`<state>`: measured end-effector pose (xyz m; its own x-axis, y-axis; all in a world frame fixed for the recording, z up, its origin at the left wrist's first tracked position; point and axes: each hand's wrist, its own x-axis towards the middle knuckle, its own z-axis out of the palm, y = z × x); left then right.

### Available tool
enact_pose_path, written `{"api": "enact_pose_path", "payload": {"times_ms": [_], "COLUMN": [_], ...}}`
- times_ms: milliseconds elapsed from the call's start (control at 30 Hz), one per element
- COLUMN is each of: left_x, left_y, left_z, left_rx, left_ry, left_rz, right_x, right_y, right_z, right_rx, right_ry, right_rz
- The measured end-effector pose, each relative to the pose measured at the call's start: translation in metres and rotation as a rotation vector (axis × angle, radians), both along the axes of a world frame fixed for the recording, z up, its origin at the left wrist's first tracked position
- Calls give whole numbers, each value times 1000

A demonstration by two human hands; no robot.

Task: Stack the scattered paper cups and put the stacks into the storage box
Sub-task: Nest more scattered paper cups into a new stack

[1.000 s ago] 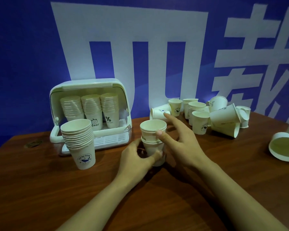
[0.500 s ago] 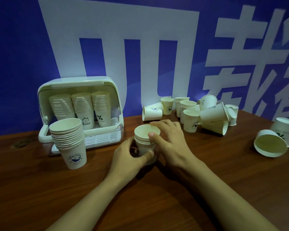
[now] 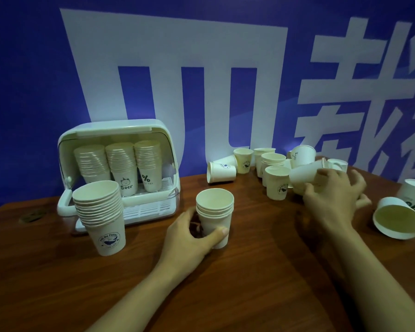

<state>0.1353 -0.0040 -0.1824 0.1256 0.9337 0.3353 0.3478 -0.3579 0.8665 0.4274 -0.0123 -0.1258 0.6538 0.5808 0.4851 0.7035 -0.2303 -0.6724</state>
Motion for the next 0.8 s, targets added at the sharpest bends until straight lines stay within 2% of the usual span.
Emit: {"api": "enact_pose_path", "payload": {"times_ms": [167,300,367,500,633,700,800], "left_x": [-1,1,1,4,4,4,3], "left_y": [1,2,2,-1,-3,-4,-3], "left_z": [-1,0,-1,-1,-1,1,2], "left_rx": [2,10,19,24,29,29,25], "left_ry": [-3,-4,-1,18,74,94,98], "left_rz": [7,-2,-1,-24,-57,-72,-83], "right_x": [-5,-42,-63,-87,-97,-98,-100], "right_y": [-3,-7,-11,-19,-23,-21,-18], "right_z": [1,12,17,23,23,20,16], "right_rx": [281,525,582,629,590,527,438], "right_ry": [1,-5,-16,79,121,86,-103], "right_rz": [28,309,442,730,959,1013,1014]}}
